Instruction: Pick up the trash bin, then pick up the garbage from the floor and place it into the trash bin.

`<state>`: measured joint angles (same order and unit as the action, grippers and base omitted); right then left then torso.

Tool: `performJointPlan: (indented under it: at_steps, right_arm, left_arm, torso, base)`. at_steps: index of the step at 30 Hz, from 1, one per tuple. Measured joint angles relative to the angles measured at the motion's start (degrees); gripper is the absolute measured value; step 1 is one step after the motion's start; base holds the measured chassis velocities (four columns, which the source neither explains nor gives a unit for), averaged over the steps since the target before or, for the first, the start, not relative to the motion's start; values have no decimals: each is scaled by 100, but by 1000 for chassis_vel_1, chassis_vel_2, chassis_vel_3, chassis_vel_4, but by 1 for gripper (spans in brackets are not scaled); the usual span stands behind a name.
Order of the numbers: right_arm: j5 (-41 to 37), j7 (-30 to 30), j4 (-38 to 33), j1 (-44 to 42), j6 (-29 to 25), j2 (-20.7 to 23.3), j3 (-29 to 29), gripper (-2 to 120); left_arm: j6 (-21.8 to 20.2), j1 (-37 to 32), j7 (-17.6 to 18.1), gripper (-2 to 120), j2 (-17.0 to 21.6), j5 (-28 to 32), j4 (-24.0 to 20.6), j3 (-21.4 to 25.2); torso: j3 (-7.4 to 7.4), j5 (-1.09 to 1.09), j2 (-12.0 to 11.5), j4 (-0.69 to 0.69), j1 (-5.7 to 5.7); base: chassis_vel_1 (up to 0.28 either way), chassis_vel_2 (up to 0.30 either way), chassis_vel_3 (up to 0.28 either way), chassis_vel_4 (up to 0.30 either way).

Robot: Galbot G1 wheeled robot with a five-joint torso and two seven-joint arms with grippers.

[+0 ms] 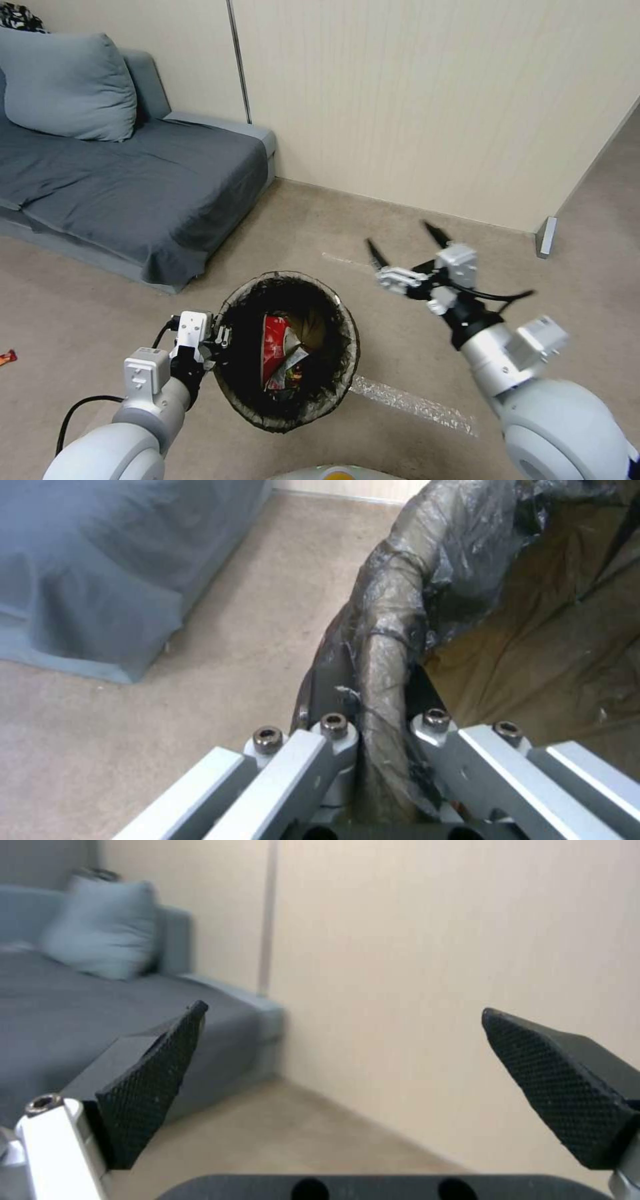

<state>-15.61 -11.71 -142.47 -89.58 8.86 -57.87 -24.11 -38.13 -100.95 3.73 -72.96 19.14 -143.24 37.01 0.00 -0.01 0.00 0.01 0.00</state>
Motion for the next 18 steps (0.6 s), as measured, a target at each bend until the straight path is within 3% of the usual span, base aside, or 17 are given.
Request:
performJointPlan:
  at_steps: [2, 5, 6, 9, 18]
  right_arm:
    - [251, 153, 91, -248, -168, -214, -196, 100]
    - [787, 373, 410, -947, -730, -1050, -572, 100]
    - [787, 373, 410, -947, -730, -1050, -572, 100]
    - [1135, 565, 715, -1412, -1322, -1655, -807, 100]
    - [1422, 833, 1028, -2147, -2183, -2396, -995, 100]
  left_arm:
    - [1, -9, 2, 2, -8, 11, 0, 53]
    - [1, -61, -3, 2, -2, 32, 0, 161]
    - [1, -61, -3, 2, -2, 32, 0, 161]
    - [0, -69, -5, 2, 17, 42, 0, 201]
    - [-81, -62, 2, 2, -58, 30, 0, 124]
  torso:
    - [0, 1, 0, -1, 0]
    - [0, 2, 0, -1, 0]
    - [0, 2, 0, -1, 0]
    - [0, 1, 0, -1, 0]
    - [0, 0, 0, -1, 0]
  base:
    - [0, 0, 0, 0]
    - [0, 0, 0, 0]
    - [0, 0, 0, 0]
    - [0, 0, 0, 0]
    - [0, 0, 0, 0]
